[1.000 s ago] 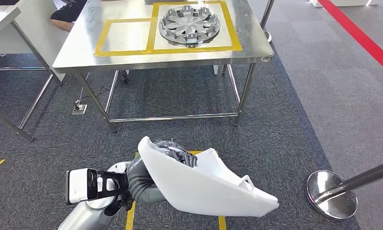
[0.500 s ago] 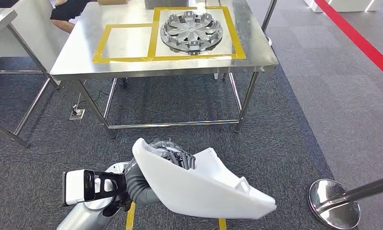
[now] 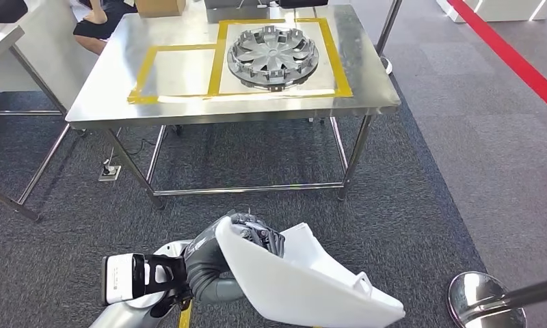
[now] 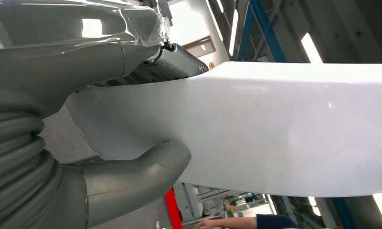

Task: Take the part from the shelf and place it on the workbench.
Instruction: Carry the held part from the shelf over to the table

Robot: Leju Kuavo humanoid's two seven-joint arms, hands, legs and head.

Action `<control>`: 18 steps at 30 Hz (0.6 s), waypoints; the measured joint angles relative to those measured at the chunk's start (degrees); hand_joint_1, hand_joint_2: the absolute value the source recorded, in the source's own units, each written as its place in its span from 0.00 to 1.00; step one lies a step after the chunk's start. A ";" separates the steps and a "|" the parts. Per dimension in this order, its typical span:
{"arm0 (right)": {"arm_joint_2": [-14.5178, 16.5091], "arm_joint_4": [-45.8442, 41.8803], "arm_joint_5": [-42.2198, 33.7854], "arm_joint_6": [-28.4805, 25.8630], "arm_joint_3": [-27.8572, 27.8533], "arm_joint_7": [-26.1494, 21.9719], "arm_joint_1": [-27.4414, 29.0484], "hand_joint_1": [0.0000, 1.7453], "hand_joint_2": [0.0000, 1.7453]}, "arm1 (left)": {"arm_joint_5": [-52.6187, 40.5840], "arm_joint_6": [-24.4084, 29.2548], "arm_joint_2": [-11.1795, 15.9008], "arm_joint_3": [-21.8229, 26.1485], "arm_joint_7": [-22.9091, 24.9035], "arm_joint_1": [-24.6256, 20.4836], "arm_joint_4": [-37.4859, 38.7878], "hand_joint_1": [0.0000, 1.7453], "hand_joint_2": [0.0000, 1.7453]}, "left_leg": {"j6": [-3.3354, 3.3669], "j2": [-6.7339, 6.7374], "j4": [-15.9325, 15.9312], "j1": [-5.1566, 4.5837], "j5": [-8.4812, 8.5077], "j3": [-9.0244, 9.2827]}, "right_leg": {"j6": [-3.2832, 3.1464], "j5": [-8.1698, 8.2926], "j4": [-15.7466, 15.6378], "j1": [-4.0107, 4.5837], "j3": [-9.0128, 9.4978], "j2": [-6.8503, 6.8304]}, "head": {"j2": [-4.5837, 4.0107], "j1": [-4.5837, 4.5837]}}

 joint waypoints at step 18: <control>-1.05 -0.02 -1.05 -1.68 -0.21 7.68 -0.36 0.00 0.00 | -0.40 -0.10 0.61 0.69 -0.51 1.12 -0.46 1.00 1.00 | 2.53 -0.05 -2.01 0.36 3.47 -5.47 | 2.55 -4.66 12.22 -0.17 1.95 0.31 | 0.02 0.27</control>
